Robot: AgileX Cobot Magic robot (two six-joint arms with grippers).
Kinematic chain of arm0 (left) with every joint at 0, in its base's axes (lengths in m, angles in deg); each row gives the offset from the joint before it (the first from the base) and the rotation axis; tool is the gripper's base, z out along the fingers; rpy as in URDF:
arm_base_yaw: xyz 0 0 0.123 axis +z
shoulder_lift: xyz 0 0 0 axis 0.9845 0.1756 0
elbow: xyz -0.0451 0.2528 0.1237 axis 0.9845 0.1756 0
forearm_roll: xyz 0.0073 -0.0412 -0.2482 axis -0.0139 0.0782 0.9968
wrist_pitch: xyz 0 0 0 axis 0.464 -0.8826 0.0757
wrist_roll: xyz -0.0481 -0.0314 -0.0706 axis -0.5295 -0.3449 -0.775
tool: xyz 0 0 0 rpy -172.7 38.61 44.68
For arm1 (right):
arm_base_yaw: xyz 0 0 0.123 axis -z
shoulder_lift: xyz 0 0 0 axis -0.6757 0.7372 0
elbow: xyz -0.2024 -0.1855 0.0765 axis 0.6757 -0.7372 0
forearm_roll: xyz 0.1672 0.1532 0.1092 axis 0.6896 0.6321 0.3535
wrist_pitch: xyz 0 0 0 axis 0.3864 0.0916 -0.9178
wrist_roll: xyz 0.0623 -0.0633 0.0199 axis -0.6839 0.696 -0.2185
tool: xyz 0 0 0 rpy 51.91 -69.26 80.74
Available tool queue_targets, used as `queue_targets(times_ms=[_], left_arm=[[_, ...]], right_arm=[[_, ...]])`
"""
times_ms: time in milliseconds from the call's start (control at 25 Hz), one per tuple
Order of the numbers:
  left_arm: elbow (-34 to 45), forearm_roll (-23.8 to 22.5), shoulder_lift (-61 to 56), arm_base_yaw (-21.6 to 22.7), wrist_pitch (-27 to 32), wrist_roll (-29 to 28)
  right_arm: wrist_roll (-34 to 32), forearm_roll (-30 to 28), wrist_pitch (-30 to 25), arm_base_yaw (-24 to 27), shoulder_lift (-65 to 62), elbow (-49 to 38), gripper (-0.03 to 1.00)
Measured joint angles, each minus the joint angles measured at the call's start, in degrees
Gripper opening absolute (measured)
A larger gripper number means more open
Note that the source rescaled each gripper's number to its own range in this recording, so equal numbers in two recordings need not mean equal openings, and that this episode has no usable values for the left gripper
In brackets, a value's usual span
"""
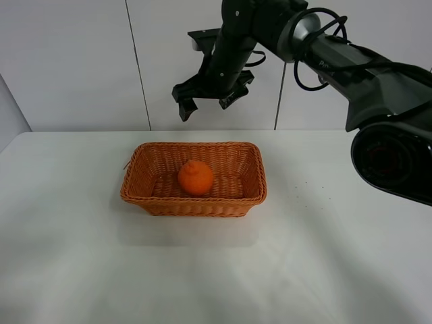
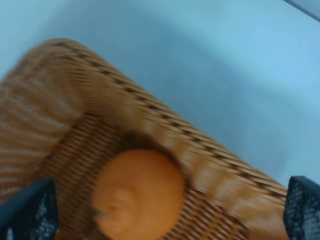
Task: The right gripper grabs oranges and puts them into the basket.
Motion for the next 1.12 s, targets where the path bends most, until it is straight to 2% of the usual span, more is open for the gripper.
queue_targets(times_ms=[160,520,720,880,1120], left_arm=[[0.00,0.00,0.00,0.00,0.00,0.00],[0.00,0.00,0.00,0.00,0.00,0.00],[0.00,0.00,0.00,0.00,0.00,0.00],[0.00,0.00,0.00,0.00,0.00,0.00],[0.00,0.00,0.00,0.00,0.00,0.00]], right_arm=[[0.41,-0.49,-0.05,4.56,0.00,0.00,1.00],[1.08,-1.34,-0.05,20.30,0.00,0.00,1.00],[1.08,-1.47,-0.05,27.12,0.00,0.00,1.00],[1.08,-1.47,-0.05,30.28,0.00,0.00,1.00],[1.08,-1.47,0.00,31.75,-1.19,-2.47,1.00]])
